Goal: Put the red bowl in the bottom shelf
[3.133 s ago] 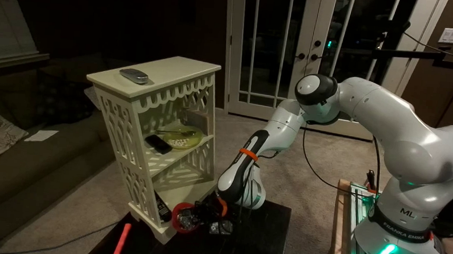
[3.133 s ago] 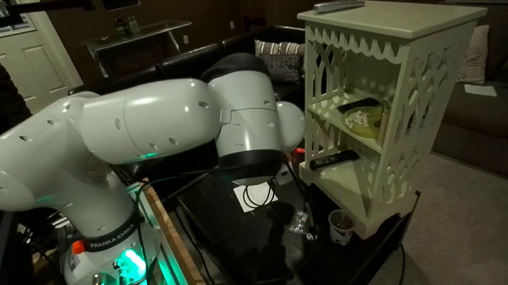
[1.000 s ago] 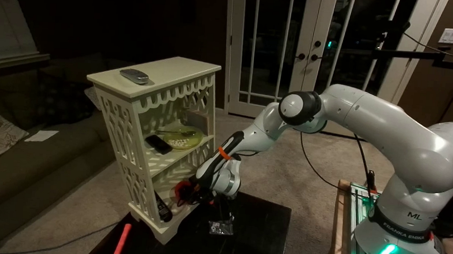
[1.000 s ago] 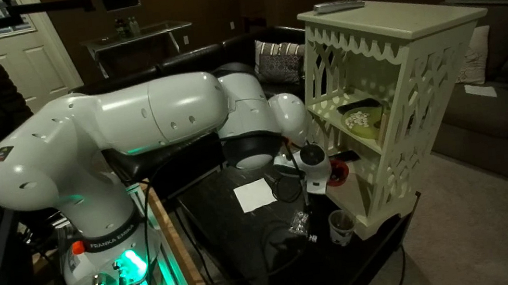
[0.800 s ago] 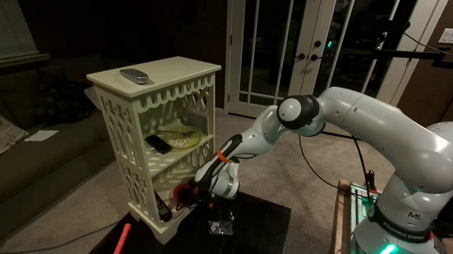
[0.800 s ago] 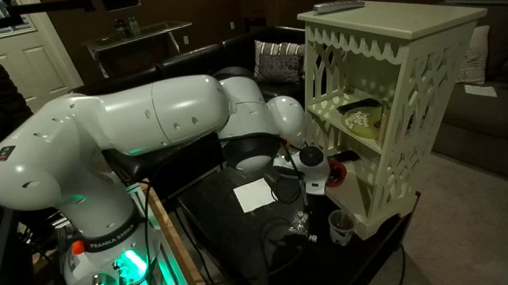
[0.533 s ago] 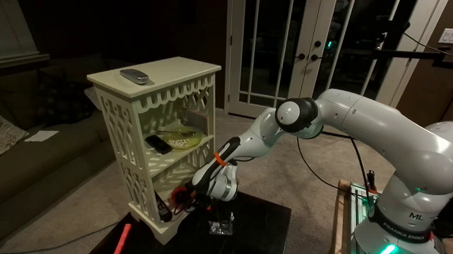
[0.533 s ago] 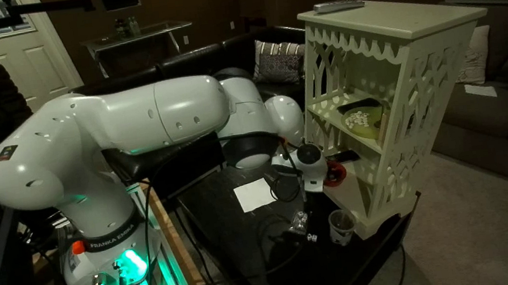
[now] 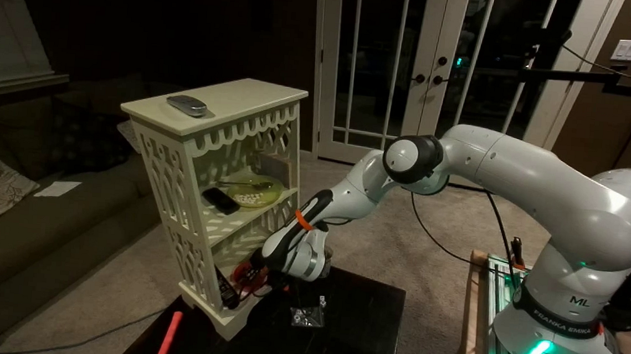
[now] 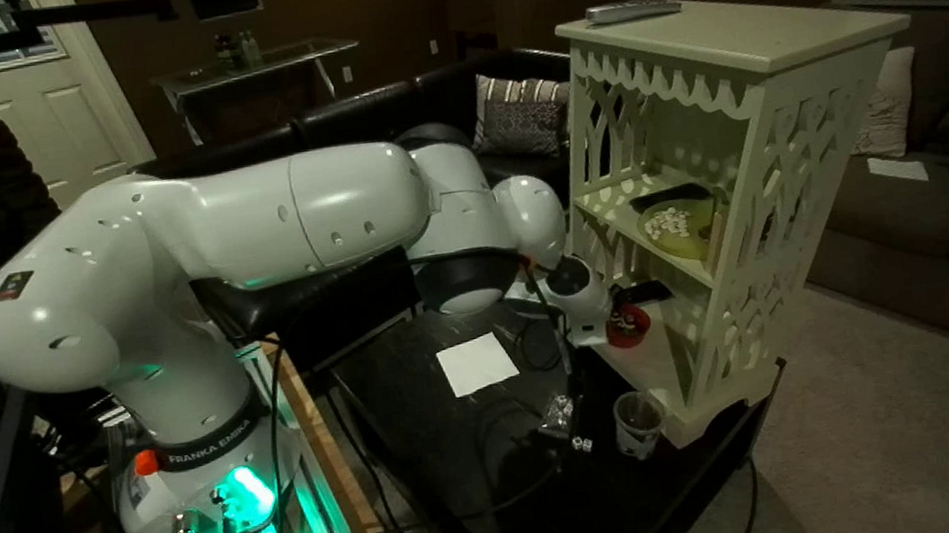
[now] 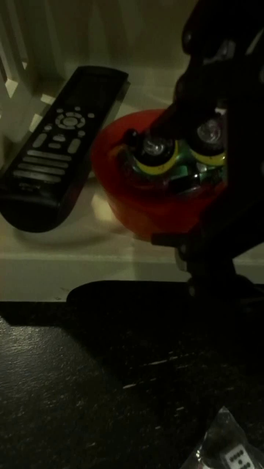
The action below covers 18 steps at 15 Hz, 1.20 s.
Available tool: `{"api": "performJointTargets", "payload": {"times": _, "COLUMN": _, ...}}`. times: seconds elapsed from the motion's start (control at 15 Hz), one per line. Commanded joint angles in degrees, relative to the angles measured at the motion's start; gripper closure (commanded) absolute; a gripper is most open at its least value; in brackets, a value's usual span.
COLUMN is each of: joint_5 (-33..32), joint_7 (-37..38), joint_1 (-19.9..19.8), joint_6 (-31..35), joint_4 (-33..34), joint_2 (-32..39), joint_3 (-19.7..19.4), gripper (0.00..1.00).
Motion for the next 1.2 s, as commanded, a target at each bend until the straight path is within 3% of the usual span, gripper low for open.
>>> {"api": "performJointTargets", "payload": {"times": 0.0, "joint_5": -1.53, "joint_7": -3.77, "joint_1": -1.15, "joint_6": 3.98, "joint_4": -8.96, "joint_2": -4.22, "joint_3": -1.47, "gripper": 0.02}}
{"api": "performJointTargets", "payload": {"times": 0.2, "joint_5": -4.81, "joint_7": -7.3, "joint_1": -2.54, "joint_6": 9.88, "joint_4": -16.06, "joint_2": -6.27, "joint_3": -2.09, "gripper": 0.0}}
{"api": "performJointTargets", "payload": {"times": 0.33, "joint_5": -11.9, "joint_7": -9.09, "joint_1": -5.1, "joint_6": 14.94, "joint_4": -21.43, "joint_2": -6.82, "joint_3": -0.95, "gripper": 0.0}}
{"api": "performJointTargets", "payload": {"times": 0.67, "joint_5": -26.6, "joint_7": -10.1, "joint_1": -6.91, "joint_6": 22.42, "joint_4": -32.14, "joint_2": -10.03, "joint_3": -3.99, "gripper": 0.0}}
{"api": "performJointTargets", "payload": {"times": 1.13, "joint_5": -33.26, "joint_7": -16.24, "joint_1": -4.15, "joint_6": 19.63, "joint_4": -41.76, "joint_2": -15.67, "joint_3": -12.8, "gripper": 0.0}}
